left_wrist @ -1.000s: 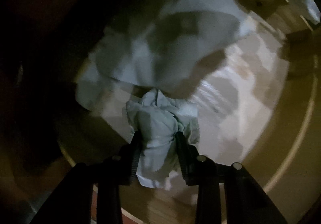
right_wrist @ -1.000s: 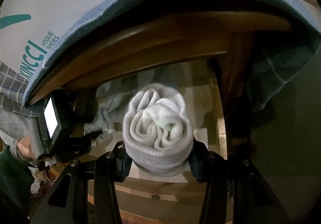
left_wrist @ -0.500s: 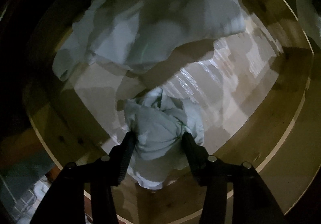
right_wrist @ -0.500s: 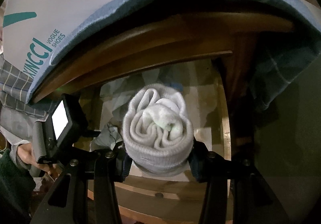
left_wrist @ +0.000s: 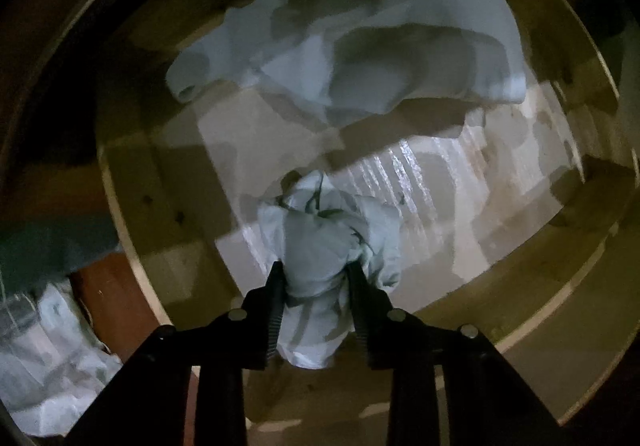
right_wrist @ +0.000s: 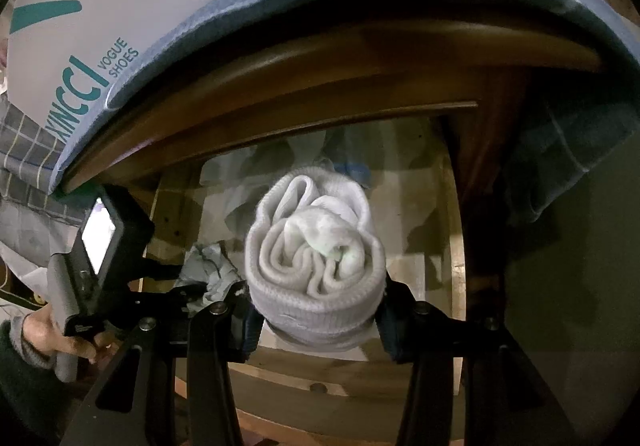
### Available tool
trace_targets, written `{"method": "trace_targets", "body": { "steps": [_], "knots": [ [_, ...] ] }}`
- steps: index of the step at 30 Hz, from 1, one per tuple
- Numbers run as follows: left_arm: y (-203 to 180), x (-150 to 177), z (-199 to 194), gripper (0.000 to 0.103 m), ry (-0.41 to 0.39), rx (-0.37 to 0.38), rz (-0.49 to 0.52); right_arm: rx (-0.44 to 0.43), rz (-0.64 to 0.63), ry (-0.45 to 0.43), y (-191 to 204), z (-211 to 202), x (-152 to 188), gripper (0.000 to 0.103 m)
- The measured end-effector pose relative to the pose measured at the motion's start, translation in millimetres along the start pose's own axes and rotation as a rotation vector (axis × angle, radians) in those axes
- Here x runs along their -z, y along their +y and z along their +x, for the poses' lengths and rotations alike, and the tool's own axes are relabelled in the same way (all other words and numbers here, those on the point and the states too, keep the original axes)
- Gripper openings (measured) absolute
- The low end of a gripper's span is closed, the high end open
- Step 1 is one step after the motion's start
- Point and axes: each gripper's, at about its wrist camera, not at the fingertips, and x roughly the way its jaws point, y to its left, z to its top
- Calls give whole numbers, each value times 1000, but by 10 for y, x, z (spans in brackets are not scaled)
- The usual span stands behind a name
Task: Take underwear out of drawer
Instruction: 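Grasp the light grey crumpled underwear with the left tool and lift it, then lift the light grey underwear out of the drawer with the left tool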
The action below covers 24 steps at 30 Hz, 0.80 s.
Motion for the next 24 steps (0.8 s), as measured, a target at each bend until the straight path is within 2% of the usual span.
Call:
{"method": "trace_targets", "body": {
  "steps": [4,10,16,24],
  "knots": [
    [13,184,-168,30,-31,15,-27,1,-2,-1,13,4,-4,45],
    [184,233,-453,30,-112,58,-49,27,-29,5,52,32,11,45],
    [264,404,-941,30,-182,63,-81,70,-60,21,87,103,29,45],
    [242,535,-1214,30,-276,59,-176,112,-103,37,160,177,72,45]
  ]
}}
